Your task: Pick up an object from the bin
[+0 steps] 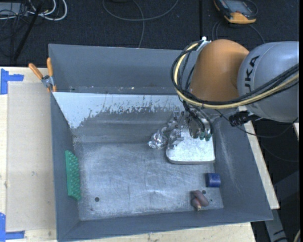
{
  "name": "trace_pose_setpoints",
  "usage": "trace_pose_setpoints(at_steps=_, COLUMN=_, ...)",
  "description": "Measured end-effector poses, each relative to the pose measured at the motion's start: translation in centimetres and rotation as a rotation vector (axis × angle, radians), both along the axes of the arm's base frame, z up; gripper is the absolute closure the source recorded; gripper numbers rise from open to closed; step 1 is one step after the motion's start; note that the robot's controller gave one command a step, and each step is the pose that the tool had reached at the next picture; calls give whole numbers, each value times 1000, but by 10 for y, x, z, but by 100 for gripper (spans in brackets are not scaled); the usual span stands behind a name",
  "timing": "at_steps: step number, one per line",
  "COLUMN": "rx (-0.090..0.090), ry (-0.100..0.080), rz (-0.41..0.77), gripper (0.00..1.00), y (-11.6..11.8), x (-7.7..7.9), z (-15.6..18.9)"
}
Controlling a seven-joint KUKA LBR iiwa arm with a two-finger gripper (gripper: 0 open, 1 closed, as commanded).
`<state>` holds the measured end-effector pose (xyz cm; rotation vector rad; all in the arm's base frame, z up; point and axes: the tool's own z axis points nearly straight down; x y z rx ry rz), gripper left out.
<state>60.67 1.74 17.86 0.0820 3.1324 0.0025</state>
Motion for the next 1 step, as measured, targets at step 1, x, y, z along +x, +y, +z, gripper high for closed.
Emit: trace_pose_setpoints(at_steps=1, rx=-2, ry=-1, rz=64, gripper=100, y=8, x=-2, z=121)
